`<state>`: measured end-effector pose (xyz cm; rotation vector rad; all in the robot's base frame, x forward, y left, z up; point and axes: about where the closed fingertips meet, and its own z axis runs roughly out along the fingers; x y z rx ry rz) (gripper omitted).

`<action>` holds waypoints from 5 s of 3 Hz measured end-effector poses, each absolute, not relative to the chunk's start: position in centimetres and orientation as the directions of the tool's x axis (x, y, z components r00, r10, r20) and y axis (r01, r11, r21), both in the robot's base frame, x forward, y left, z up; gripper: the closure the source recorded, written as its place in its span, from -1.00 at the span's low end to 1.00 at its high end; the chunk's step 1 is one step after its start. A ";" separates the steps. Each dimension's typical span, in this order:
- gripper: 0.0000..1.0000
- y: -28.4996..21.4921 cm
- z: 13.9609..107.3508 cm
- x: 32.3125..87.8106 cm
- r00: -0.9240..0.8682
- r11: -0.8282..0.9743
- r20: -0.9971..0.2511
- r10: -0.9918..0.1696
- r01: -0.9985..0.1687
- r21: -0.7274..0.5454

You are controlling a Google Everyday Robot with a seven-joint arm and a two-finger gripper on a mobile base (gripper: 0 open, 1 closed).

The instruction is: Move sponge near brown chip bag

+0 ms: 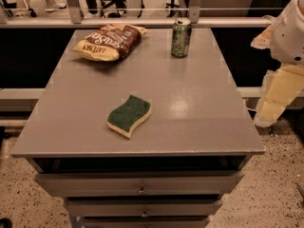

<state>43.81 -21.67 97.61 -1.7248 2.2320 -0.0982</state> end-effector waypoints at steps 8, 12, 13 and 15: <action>-1.00 4.1 86.6 51.4 0.434 -0.334 -0.500 -0.750 -0.900 -0.280; 0.40 3.9 83.0 50.9 0.449 -0.405 -0.472 -0.759 -0.893 -0.198; 0.88 3.9 83.3 50.9 0.449 -0.405 -0.472 -0.759 -0.893 -0.198; 1.00 -0.6 86.1 53.5 0.278 -0.220 -0.460 -0.843 -0.959 -0.177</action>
Offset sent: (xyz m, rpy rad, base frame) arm 0.0325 0.0354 -0.0292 0.0828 -0.0048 0.1470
